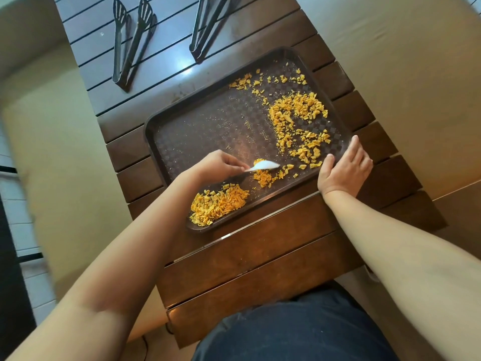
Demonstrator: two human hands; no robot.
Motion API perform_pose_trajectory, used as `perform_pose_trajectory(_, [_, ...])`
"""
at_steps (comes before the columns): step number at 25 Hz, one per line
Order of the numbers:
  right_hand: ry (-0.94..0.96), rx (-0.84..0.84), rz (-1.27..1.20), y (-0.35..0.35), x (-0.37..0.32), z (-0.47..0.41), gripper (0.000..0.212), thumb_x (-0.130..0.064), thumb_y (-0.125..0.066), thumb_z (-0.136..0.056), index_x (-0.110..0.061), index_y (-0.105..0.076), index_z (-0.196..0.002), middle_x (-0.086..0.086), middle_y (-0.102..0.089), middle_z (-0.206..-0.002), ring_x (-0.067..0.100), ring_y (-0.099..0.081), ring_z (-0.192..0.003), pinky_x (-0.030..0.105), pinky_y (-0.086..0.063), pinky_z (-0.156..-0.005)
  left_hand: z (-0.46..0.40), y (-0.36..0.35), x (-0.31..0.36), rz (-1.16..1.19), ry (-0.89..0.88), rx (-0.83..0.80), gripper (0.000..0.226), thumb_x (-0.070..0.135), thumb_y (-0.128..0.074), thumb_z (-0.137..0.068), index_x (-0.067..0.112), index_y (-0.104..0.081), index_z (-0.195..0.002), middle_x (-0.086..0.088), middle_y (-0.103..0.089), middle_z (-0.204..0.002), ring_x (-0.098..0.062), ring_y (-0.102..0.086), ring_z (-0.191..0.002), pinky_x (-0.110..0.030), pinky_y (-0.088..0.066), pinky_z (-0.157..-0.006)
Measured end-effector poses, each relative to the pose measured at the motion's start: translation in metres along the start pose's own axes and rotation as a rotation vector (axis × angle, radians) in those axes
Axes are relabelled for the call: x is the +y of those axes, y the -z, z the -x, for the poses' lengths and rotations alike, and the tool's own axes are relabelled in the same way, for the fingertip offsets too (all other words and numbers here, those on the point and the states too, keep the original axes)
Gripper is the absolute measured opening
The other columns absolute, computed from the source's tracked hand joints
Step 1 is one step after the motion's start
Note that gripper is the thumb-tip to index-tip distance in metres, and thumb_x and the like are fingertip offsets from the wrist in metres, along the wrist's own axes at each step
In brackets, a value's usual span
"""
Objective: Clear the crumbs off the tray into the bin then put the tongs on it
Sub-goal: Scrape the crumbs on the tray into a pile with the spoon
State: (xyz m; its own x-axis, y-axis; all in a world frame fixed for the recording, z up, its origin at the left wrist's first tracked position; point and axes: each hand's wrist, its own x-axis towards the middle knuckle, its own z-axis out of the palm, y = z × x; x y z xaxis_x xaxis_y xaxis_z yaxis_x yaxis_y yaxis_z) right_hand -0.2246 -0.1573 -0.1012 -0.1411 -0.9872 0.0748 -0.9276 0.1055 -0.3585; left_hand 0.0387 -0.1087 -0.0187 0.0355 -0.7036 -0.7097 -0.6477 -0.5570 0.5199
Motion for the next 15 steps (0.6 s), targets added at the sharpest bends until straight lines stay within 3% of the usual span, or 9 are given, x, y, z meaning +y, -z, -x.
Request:
perform_pose_trajectory(3, [-0.001, -0.004, 0.006, 0.000, 0.000, 0.000, 0.065, -0.036, -0.039, -0.087, -0.004, -0.029, -0.143, 0.018, -0.041, -0.140, 0.036, -0.039, -0.123, 0.049, -0.027, -0.107, 0.009, 0.010, -0.001, -0.065, 0.010, -0.080, 0.021, 0.022, -0.058, -0.091, 0.023, -0.070, -0.107, 0.010, -0.065, -0.088, -0.006, -0.053, -0.080, -0.019, -0.039, -0.066])
perform_pose_trajectory(7, [-0.004, -0.012, 0.010, 0.000, 0.000, 0.000, 0.065, -0.037, -0.038, -0.087, -0.005, -0.028, -0.143, 0.018, -0.041, -0.140, 0.035, -0.039, -0.124, 0.048, -0.027, -0.107, -0.001, 0.005, 0.016, 0.043, -0.063, 0.018, 0.020, 0.025, -0.056, -0.092, 0.024, -0.071, -0.105, 0.002, -0.067, -0.084, -0.010, -0.047, -0.065, -0.020, -0.035, -0.056])
perform_pose_trajectory(10, [0.001, 0.001, 0.007, 0.000, 0.000, 0.000, 0.065, -0.036, -0.039, -0.087, -0.004, -0.029, -0.143, 0.018, -0.042, -0.139, 0.035, -0.039, -0.123, 0.048, -0.027, -0.107, -0.012, -0.010, 0.032, -0.029, -0.070, 0.020, 0.021, 0.027, -0.056, -0.092, 0.024, -0.071, -0.106, 0.005, -0.066, -0.081, -0.009, -0.042, -0.058, -0.020, -0.033, -0.051])
perform_pose_trajectory(15, [-0.001, -0.001, 0.008, 0.001, -0.001, 0.000, 0.065, -0.036, -0.039, -0.087, -0.004, -0.029, -0.143, 0.018, -0.042, -0.140, 0.035, -0.039, -0.123, 0.048, -0.027, -0.107, -0.011, -0.014, 0.036, -0.171, -0.100, -0.068, 0.022, 0.027, -0.061, -0.089, 0.022, -0.071, -0.108, 0.005, -0.068, -0.099, -0.008, -0.057, -0.084, -0.022, -0.042, -0.075])
